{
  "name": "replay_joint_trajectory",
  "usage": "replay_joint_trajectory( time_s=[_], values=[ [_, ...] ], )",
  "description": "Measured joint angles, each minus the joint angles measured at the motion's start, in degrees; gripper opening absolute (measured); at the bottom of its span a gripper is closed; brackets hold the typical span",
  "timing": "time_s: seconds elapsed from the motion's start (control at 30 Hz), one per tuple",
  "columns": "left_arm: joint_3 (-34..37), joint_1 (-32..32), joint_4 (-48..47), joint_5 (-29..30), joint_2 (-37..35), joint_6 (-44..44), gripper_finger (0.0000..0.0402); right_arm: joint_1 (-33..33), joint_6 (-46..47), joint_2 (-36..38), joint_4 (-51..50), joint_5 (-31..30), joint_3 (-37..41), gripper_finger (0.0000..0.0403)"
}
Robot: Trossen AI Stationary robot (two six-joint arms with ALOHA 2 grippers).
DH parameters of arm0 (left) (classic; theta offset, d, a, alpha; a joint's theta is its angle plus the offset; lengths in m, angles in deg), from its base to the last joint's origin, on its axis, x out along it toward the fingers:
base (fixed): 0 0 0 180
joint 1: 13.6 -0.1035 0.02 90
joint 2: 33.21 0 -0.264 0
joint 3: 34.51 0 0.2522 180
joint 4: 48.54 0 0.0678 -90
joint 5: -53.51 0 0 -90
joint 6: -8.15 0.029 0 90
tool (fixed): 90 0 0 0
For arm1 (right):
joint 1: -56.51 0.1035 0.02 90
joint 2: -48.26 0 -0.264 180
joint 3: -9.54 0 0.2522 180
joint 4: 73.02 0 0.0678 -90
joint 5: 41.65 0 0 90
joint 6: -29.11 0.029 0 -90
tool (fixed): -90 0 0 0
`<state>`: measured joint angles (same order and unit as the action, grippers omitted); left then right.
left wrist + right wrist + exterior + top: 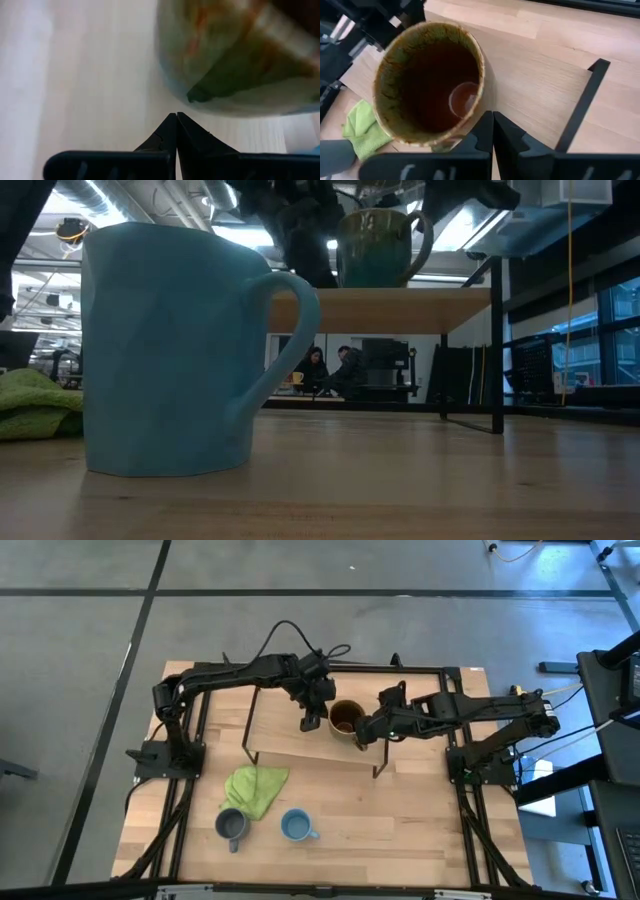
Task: Stack small to large cups/mugs on shelf
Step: Put the brown mug on the shelf
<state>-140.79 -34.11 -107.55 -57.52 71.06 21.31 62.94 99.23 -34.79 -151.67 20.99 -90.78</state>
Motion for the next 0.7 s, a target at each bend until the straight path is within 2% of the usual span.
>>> replay_joint_trajectory(
  time_s=[0.13,0.3,0.7],
  values=[
    [2.8,0.0,2.9,-1.7,0.1,-1.8,0.0000,0.1,0.3,0.0,-2.8,0.1,0.0,0.0010],
    [3.0,0.0,4.2,-2.7,0.1,-2.6,0.0000,0.1,2.9,0.0,-8.4,1.9,0.0,0.0010],
    [3.0,0.0,7.0,-2.6,0.1,-3.6,0.0000,0.3,3.1,0.0,-8.1,3.0,0.0,0.0010]
  ],
)
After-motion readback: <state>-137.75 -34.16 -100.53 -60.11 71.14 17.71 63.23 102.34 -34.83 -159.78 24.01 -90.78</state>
